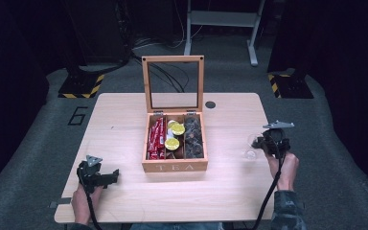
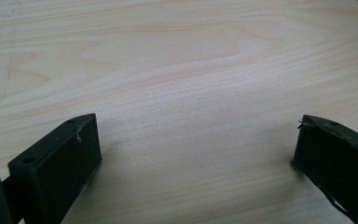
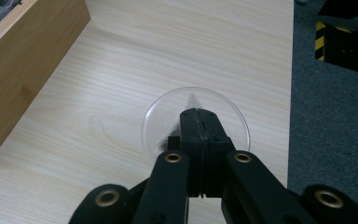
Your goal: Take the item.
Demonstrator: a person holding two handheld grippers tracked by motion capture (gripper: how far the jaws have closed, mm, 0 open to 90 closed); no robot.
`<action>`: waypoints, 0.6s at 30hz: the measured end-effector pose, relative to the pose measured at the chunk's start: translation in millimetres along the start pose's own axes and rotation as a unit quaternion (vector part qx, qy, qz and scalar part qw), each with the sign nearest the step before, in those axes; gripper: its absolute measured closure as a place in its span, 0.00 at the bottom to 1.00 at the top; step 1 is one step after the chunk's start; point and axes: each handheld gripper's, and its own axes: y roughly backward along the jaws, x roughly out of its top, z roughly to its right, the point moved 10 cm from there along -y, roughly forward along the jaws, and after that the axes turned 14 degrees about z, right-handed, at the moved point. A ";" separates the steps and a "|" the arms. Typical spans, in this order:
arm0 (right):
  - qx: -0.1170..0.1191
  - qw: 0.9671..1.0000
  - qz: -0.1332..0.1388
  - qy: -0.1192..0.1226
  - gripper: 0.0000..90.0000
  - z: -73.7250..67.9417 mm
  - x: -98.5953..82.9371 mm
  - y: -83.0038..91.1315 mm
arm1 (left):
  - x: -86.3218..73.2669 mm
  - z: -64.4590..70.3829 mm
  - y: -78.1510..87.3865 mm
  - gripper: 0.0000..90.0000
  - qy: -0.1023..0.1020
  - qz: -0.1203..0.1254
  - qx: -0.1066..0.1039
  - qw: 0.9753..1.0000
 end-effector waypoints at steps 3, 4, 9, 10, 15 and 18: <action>0.006 1.000 -0.006 -0.002 0.99 -2.4 -3.7 -1.2 | 0.0 0.0 0.0 0.00 0.000 0.000 0.000 1.000; 0.006 1.000 -0.006 -0.002 0.99 -2.4 -3.7 -1.2 | 0.0 0.0 0.0 0.00 0.000 0.000 0.000 1.000; 0.016 1.000 -0.004 -0.003 0.93 -7.7 -2.7 -0.3 | 0.1 0.0 -0.1 0.00 0.000 0.000 0.000 1.000; 0.016 1.000 0.000 -0.001 0.91 -8.0 -1.9 0.0 | 0.1 0.0 0.0 0.00 0.000 0.000 0.000 1.000; 0.024 1.000 0.010 -0.001 0.64 -12.1 1.8 10.2 | 0.1 0.0 -0.1 0.00 0.000 0.000 0.000 1.000; 0.028 0.999 0.027 -0.001 0.47 -13.2 4.2 17.1 | 0.0 0.0 0.0 0.00 0.000 0.000 0.000 1.000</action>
